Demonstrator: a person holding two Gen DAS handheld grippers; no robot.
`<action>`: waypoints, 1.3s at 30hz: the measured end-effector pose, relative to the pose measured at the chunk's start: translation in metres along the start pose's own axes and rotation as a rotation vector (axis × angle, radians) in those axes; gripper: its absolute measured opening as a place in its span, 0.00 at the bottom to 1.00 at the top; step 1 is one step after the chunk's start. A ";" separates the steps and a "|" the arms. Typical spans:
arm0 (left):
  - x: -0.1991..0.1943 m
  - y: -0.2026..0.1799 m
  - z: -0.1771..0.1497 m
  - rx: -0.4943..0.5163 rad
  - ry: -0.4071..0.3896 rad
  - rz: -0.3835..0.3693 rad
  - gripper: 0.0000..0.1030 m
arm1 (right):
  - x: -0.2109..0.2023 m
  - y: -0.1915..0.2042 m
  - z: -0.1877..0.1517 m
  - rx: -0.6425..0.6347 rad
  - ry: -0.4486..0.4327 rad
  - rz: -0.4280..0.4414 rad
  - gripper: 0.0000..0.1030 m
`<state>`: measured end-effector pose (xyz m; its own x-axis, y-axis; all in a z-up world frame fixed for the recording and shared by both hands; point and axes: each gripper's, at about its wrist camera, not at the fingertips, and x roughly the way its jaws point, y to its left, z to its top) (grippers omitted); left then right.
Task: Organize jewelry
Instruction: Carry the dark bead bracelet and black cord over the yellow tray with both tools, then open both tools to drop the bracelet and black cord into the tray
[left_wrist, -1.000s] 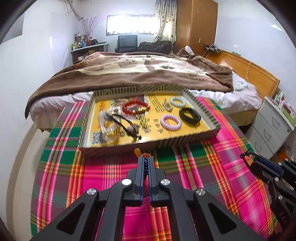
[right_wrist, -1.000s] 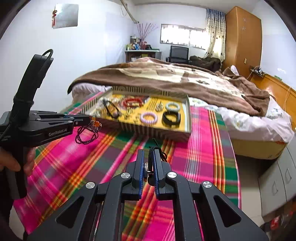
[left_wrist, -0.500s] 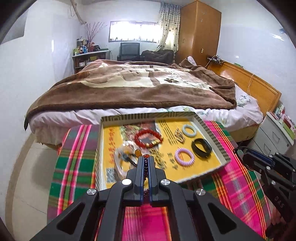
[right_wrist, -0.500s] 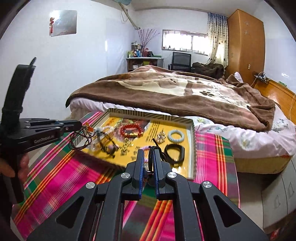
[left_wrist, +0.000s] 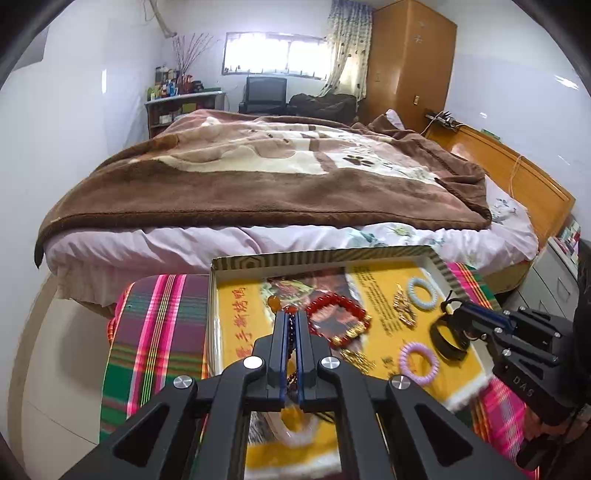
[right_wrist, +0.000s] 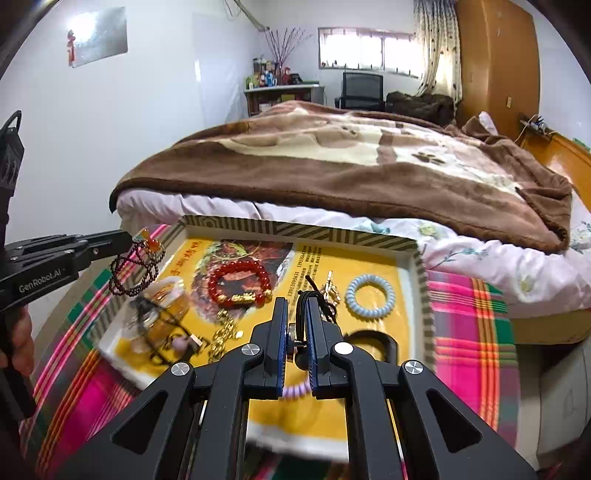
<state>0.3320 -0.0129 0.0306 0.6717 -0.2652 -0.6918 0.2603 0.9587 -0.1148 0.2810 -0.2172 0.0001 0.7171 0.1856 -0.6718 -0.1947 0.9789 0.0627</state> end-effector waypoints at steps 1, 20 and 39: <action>0.005 0.003 0.002 -0.003 0.004 -0.006 0.03 | 0.009 0.000 0.002 -0.008 0.010 -0.010 0.09; 0.072 0.027 0.011 -0.032 0.053 0.029 0.03 | 0.077 0.007 0.020 -0.087 0.101 -0.063 0.09; 0.064 0.030 -0.002 -0.064 0.087 0.025 0.46 | 0.071 0.014 0.020 -0.079 0.111 -0.049 0.40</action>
<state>0.3819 -0.0012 -0.0185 0.6142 -0.2338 -0.7537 0.1977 0.9702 -0.1398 0.3424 -0.1891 -0.0316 0.6491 0.1229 -0.7507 -0.2168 0.9758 -0.0277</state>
